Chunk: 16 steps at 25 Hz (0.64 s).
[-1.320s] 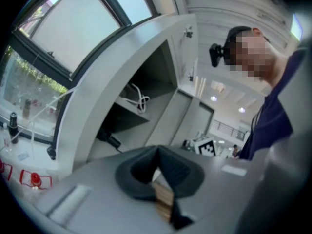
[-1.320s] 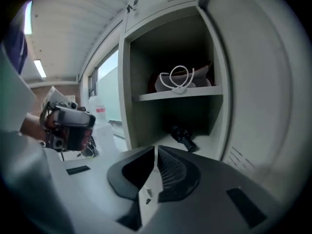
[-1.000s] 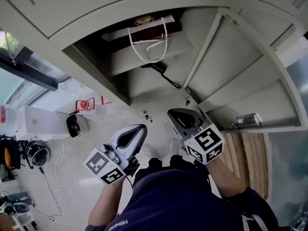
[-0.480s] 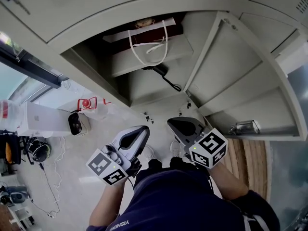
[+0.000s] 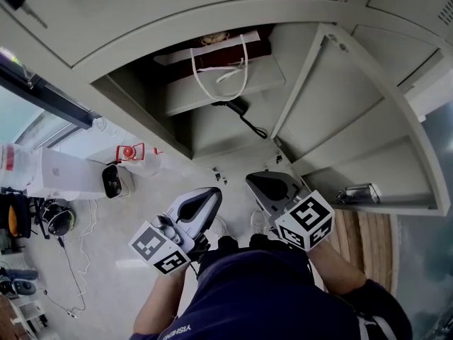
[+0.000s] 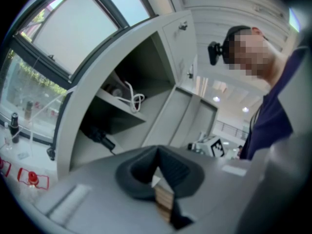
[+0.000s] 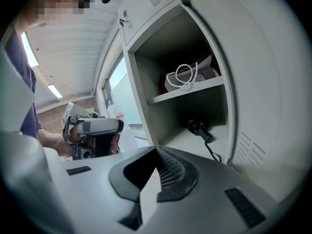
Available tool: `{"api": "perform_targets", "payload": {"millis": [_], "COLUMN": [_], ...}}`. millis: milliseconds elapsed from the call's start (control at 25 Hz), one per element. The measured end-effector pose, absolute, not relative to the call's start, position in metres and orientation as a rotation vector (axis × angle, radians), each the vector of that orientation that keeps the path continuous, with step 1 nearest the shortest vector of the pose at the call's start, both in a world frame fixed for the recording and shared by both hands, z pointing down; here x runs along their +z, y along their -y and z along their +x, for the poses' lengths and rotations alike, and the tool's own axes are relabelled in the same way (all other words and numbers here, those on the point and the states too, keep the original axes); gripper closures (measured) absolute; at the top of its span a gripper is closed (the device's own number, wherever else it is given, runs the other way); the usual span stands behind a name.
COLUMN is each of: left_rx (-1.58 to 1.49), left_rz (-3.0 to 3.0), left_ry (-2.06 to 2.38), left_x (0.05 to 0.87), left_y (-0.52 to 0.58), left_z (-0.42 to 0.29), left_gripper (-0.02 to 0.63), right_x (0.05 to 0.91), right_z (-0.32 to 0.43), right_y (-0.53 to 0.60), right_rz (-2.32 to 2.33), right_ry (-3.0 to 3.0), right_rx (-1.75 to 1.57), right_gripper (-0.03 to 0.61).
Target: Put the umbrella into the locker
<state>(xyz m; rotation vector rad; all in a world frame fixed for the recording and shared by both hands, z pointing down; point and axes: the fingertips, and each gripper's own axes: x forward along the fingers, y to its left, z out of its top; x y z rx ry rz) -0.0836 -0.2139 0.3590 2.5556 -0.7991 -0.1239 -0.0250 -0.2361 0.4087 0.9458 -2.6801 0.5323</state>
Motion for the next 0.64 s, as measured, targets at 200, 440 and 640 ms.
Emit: {"api": "perform_targets", "payload": {"millis": [200,440,640], "left_rx": [-0.13,-0.133,-0.132], "left_rz": [2.555,2.554,2.55], "left_ry": [0.809,0.816,0.82], "left_x": [0.3577,0.3563,0.3571], "left_y": [0.2157,0.2163,0.218], "left_z": [-0.083,-0.085,-0.0871], "left_gripper": [0.612,0.612,0.612], "right_x": [0.4045,0.404,0.4044], "right_z": [-0.0274,-0.0291,-0.0307], "right_y": [0.2368,0.2376,0.2394], "right_rz": [0.93,0.926,0.926], "right_ry": [2.68,2.675,2.673], "right_rx": [0.487,0.476,0.476], "right_gripper": [0.572,0.572,0.572]}}
